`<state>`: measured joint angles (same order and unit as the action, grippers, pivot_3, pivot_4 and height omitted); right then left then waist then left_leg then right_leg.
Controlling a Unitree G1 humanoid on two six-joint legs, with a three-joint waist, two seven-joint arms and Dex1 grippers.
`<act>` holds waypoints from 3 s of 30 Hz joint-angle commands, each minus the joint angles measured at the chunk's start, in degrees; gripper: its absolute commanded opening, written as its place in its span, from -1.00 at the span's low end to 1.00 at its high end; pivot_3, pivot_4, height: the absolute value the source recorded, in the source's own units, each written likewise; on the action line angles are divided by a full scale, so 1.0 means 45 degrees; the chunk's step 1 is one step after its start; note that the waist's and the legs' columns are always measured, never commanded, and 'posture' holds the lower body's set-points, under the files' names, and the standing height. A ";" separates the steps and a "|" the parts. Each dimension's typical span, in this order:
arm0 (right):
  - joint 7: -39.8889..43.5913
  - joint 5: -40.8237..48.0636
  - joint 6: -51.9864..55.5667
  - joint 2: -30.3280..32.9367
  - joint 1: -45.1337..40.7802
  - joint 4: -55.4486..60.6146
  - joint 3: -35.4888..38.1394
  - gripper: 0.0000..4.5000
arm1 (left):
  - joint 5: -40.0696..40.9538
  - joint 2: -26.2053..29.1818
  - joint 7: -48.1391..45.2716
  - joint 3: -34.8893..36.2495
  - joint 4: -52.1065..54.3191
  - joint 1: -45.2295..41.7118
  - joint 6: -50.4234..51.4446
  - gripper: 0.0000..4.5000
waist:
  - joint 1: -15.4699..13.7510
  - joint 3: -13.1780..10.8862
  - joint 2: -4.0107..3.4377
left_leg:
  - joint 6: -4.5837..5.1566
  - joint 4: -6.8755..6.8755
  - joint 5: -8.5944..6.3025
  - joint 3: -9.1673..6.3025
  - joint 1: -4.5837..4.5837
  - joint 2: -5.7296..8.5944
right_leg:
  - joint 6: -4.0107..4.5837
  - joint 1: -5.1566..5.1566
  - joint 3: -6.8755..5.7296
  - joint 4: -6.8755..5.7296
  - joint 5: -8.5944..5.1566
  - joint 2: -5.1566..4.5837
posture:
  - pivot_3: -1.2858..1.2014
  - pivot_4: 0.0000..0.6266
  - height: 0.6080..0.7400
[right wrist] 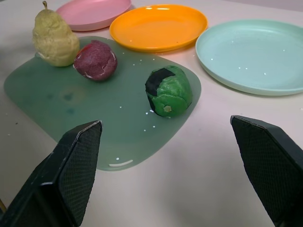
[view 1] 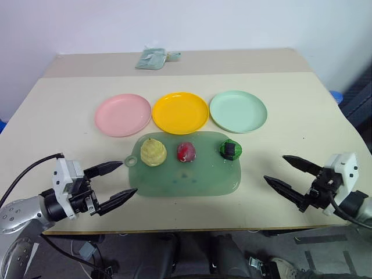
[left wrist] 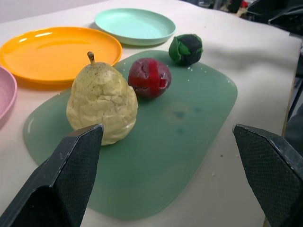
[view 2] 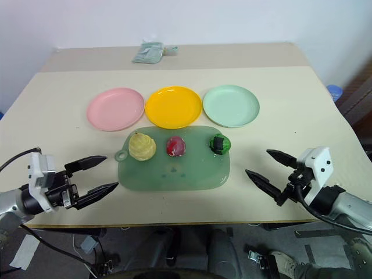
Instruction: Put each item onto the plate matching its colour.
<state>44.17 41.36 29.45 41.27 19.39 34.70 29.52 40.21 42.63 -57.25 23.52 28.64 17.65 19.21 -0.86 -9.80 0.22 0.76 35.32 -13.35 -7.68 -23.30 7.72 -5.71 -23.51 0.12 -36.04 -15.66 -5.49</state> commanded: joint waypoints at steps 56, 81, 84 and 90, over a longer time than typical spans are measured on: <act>0.3011 -0.1900 -0.3057 -0.0365 -0.5856 -0.2700 -0.4978 1.00 | -0.5031 -0.4076 0.6199 -0.4557 -0.2786 -0.5250 -0.0343 -0.06 | -0.0008 0.0005 0.0000 | 0.0002 0.0169 0.0004 -0.0002 -0.0001 -0.0006 | -0.0070 0.0039 -0.0014 -0.0053 0.0092 0.0031 | 0.03 -0.52 1.00; 0.2018 -0.2957 -0.3387 -0.1403 -0.7255 -0.3711 -0.5799 1.00 | -0.6827 -0.6163 1.2207 -0.2447 -1.0400 -1.2467 -0.2680 -0.06 | -0.0321 0.0007 0.0033 | -0.0074 0.0210 0.0053 -0.0004 -0.0015 -0.0001 | -0.0103 0.0033 -0.0019 -0.0071 0.0168 0.0051 | 0.03 -0.52 1.00; 0.1990 -0.3002 -0.3362 -0.1431 -0.7249 -0.3669 -0.5785 1.00 | -0.6879 -0.6175 1.2172 -0.2472 -1.0630 -1.2438 -0.2879 -0.06 | -0.0280 0.0009 0.0034 | -0.0076 0.0206 0.0054 -0.0003 -0.0014 -0.0002 | -0.0104 0.0028 -0.0018 -0.0071 0.0168 0.0051 | 0.03 -0.52 1.00; 0.1850 -0.3012 -0.3262 -0.1451 -0.7144 -0.3486 -0.5740 1.00 | -0.6886 -0.6260 1.2011 -0.2555 -1.0686 -1.2338 -0.2953 -0.06 | -0.0292 0.0009 0.0034 | -0.0077 0.0207 0.0056 -0.0002 -0.0015 -0.0007 | -0.0100 0.0021 -0.0011 -0.0081 0.0170 0.0059 | 0.03 -0.52 1.00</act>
<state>52.93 27.58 15.38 34.90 -12.48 17.51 3.04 9.41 14.37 -2.90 12.07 -20.70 -36.99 7.68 -2.18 -9.76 0.37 0.42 36.25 -13.10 -7.69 -23.37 7.69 -6.15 -23.41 0.07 -36.40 -14.90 -5.23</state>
